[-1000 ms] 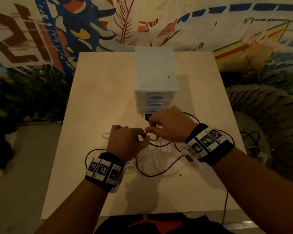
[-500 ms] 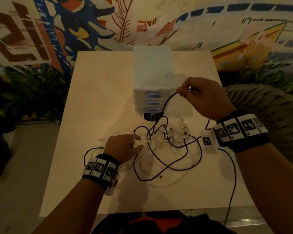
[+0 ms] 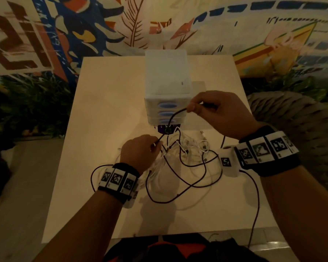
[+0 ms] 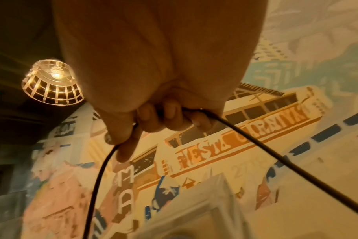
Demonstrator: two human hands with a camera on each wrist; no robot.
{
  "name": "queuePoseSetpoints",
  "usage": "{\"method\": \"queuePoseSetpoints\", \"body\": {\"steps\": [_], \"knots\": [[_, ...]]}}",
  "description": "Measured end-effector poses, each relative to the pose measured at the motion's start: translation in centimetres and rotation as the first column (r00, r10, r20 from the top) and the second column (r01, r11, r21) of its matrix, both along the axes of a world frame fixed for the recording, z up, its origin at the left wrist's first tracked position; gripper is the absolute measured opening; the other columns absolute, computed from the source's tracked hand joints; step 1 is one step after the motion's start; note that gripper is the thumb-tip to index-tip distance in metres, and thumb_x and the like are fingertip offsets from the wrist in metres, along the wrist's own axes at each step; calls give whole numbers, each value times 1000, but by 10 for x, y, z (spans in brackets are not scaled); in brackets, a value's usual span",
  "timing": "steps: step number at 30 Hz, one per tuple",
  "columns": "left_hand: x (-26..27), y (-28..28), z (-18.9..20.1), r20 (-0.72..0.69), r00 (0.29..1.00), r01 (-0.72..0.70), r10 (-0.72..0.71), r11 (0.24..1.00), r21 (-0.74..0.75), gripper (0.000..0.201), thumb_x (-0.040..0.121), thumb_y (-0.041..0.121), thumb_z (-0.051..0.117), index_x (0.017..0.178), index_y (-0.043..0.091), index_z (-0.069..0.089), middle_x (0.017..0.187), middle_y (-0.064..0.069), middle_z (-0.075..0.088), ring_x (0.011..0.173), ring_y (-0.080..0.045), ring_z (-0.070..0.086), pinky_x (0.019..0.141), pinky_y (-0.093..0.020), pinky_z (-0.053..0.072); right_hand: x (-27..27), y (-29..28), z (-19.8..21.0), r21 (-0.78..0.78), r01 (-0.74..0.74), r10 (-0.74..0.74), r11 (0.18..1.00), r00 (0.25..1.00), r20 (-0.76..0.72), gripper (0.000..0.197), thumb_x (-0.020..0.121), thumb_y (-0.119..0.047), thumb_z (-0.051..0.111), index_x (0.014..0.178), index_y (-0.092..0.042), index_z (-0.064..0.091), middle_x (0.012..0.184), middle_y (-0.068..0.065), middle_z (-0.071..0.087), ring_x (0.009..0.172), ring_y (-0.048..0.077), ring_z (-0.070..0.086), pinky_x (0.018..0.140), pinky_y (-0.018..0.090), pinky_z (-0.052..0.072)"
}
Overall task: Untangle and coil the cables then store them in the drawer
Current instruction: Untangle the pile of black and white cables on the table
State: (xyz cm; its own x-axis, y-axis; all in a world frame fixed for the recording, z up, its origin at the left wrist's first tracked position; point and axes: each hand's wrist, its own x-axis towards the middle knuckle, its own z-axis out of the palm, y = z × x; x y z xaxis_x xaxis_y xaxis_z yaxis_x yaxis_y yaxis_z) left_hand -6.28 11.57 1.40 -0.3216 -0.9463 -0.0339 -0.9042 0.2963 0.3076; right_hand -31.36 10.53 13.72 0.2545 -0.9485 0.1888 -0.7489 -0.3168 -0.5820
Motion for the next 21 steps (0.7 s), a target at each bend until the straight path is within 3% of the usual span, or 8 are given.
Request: {"method": "queuePoseSetpoints", "body": {"steps": [4, 7, 9, 11, 14, 16, 18, 21], "knots": [[13, -5, 9, -80, 997, -12, -1, 987, -159, 37, 100, 55, 48, 84, 28, 68, 78, 7, 62, 61, -17, 59, 54, -32, 49, -45, -4, -20, 142, 228, -195, 963, 957, -216, 29, 103, -40, 50, 96, -24, 73, 66, -13, 54, 65, -8, 53, 60, 12, 31], [12, -7, 24, -135, 987, 56, -86, 976, -212, 36, 100, 56, 48, 88, 28, 66, 82, 8, 62, 61, -15, 57, 53, -31, 48, -55, -3, -42, 231, 269, -199, 935, 937, -285, 29, 103, -35, 51, 119, -19, 69, 101, 3, 67, 98, 21, 63, 78, 25, 38], [7, -7, 33, -175, 973, 114, -153, 970, -214, 35, 100, 55, 46, 91, 27, 65, 84, 7, 63, 63, -15, 58, 53, -31, 46, -40, -1, -43, 142, 214, -185, 966, 963, -196, 41, 95, -28, 58, 136, -20, 59, 128, 5, 63, 119, 25, 58, 98, 29, 41], [0, -6, 37, -206, 960, 148, -189, 969, -198, 39, 100, 58, 39, 95, 27, 62, 85, 7, 68, 66, -18, 63, 54, -32, 48, -10, -1, -35, 5, 36, -35, 999, 988, -153, 52, 85, -28, 58, 136, -20, 59, 133, 2, 62, 122, 20, 55, 106, 30, 38], [-3, -5, 37, -263, 939, 182, -220, 970, -164, 40, 100, 56, 32, 109, 26, 57, 80, 7, 73, 63, -20, 67, 50, -29, 45, 34, 0, -27, -36, -223, 211, 974, 955, -208, 28, 88, -43, 63, 108, -26, 72, 115, -7, 70, 117, 6, 56, 104, 22, 36], [-1, -3, 36, -296, 927, 204, -229, 972, -114, 42, 99, 53, 30, 114, 22, 54, 77, 10, 71, 61, -17, 67, 50, -30, 46, 48, 0, -27, 86, -239, 252, 967, 947, -201, 27, 90, -53, 62, 94, -26, 68, 95, -10, 71, 95, 6, 63, 86, 27, 48], [0, 0, 36, -377, 907, 201, -189, 979, -6, 42, 103, 57, 30, 108, 21, 49, 73, 13, 69, 59, -5, 64, 54, -32, 50, 46, -3, -29, 175, -221, 252, 959, 950, -186, 31, 90, -58, 61, 91, -27, 62, 82, -13, 63, 75, 6, 59, 66, 23, 43], [0, 2, 34, -486, 865, 206, -121, 971, 125, 30, 101, 52, 46, 104, 22, 50, 71, 12, 69, 60, 2, 64, 57, -22, 48, 39, -6, -27, 200, -258, 293, 945, 941, -169, 29, 91, -58, 62, 90, -29, 62, 82, -17, 59, 74, -1, 54, 64, 16, 34]]}}
